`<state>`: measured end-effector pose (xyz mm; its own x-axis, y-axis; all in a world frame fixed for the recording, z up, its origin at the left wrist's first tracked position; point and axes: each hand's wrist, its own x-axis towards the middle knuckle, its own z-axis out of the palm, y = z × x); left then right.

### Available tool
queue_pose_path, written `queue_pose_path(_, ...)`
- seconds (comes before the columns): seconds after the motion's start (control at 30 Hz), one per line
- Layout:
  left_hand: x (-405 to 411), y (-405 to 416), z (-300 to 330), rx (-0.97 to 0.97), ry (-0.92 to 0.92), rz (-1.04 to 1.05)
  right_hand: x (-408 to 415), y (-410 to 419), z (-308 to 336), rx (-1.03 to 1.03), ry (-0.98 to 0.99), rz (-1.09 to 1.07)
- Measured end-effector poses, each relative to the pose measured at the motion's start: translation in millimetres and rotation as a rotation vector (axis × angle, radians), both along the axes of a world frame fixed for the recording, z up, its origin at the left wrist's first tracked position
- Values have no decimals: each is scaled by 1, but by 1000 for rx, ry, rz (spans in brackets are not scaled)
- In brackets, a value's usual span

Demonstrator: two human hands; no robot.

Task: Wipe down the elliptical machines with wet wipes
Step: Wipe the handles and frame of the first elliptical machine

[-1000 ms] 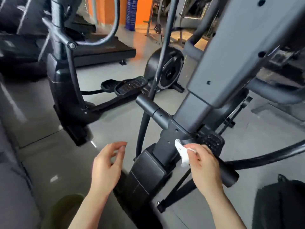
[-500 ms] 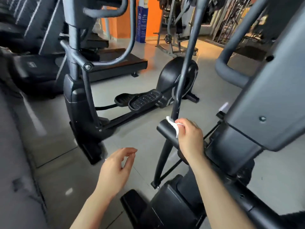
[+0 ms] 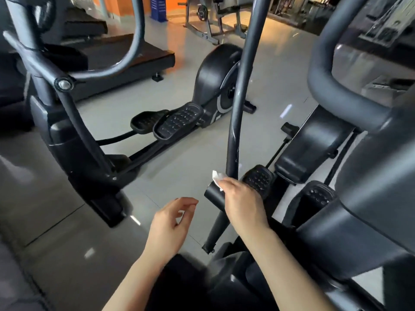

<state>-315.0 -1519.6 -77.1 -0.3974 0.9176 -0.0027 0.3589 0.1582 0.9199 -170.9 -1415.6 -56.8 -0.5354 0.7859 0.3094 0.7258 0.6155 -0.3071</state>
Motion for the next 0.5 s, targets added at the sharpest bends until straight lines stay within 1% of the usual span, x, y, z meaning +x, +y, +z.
queue_pose_path(0.13,-7,43,1,7,-52,-101,15,0,0,20,19,-69)
queue_pose_path(0.23,-25,76,0,9,-101,-171,3,22,-1,14,19,-115)
queue_pose_path(0.33,-58,109,0,14,-128,-266,-15,49,-3,31,-5,-223)
queue_pose_path(0.37,-72,119,2,21,-140,-299,-23,62,0,12,8,-280)
queue_pose_path(0.43,-107,140,6,32,-154,-370,-47,90,13,27,70,-463)
queue_pose_path(0.5,-147,159,11,58,-148,-403,-76,114,26,123,123,-592)
